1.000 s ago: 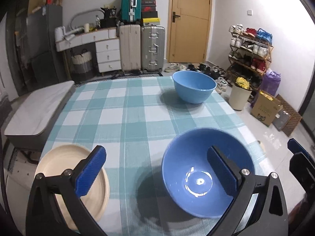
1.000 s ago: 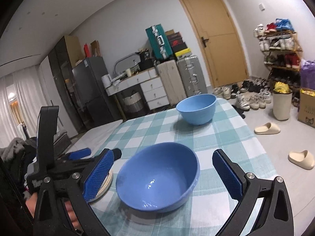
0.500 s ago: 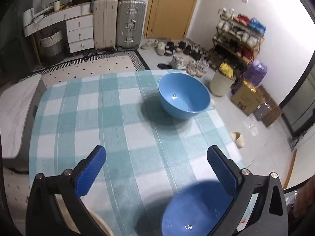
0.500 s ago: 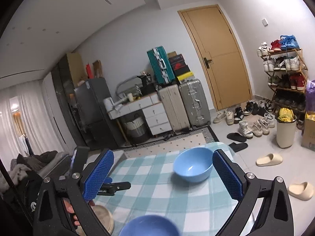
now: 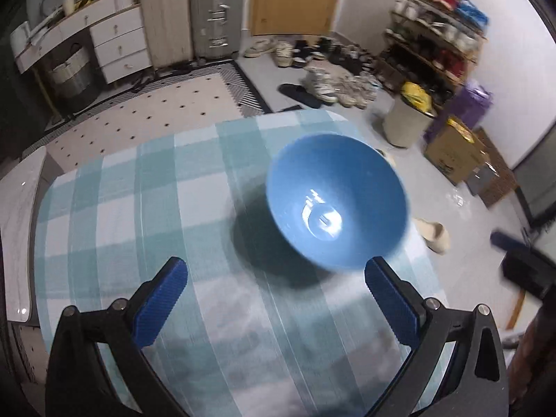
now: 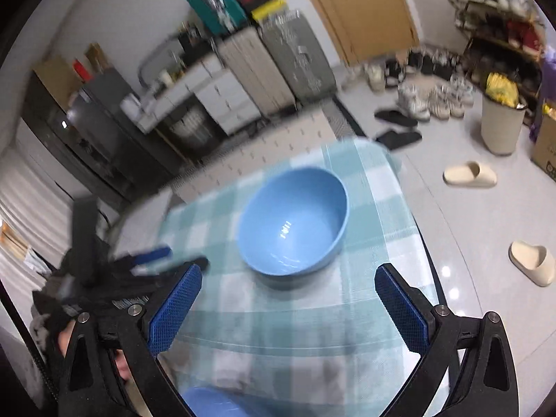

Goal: Organize plates and bowls
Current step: 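Withdraw both tools and move them to the last blue bowl, then close the left tool on the last blue bowl rim while the right tool grips its opposite rim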

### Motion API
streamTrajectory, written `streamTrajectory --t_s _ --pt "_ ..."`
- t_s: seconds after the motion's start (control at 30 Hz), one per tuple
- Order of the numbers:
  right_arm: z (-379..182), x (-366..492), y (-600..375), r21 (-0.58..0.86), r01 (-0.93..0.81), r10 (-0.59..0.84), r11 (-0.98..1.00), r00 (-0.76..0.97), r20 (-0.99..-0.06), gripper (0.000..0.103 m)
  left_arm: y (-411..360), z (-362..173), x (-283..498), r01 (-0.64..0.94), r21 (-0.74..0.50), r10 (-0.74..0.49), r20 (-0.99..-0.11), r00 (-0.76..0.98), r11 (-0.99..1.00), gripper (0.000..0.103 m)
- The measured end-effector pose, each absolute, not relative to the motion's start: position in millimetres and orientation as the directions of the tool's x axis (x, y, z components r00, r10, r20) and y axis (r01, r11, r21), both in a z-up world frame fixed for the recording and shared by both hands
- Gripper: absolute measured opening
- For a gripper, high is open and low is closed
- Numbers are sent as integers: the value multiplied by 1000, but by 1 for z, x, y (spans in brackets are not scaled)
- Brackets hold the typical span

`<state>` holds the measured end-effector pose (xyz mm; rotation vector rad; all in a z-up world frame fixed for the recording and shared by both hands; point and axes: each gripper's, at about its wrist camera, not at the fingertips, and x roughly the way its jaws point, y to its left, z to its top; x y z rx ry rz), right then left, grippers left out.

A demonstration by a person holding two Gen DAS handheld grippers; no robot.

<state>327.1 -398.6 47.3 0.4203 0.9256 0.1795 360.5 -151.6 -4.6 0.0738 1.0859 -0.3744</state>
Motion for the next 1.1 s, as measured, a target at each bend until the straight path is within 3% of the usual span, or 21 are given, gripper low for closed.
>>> streamTrajectory --t_s 0.23,0.47,0.5,0.53,0.6,0.67,0.73,0.83,0.93,1.1 --pt "-9 379 -407 435 93 340 896 486 -805 102 -178 -42 407 335 -25 -161 -910 383 942 101" --pt "-35 405 -410 409 101 327 907 444 -834 102 -203 -65 427 390 6 -141 -927 349 921 99" --pt "-39 409 -410 405 100 326 909 438 -838 102 -206 -68 429 398 12 -137 -929 343 917 95" --pt "-40 410 -410 403 103 322 910 438 -839 102 -208 -70 431 404 15 -135 -931 340 915 77" --pt "-42 414 -410 396 100 318 913 433 -843 102 -208 -73 435 402 2 -141 -935 327 915 60" --pt "-45 417 -409 380 93 309 920 423 -852 102 -207 -79 439 402 -27 -157 -942 295 915 55" --pt "-50 422 -407 355 86 291 931 414 -863 102 -206 -84 442 405 -49 -168 -950 263 913 33" --pt "-55 425 -406 348 85 286 934 406 -868 102 -207 -88 441 420 -32 -152 -955 254 907 17" --pt "-59 431 -405 337 85 278 938 399 -874 102 -207 -87 438 441 -47 -169 -956 241 896 7" --pt "-66 438 -399 316 76 268 946 368 -891 102 -205 -85 436 452 -54 -175 -957 231 890 7"
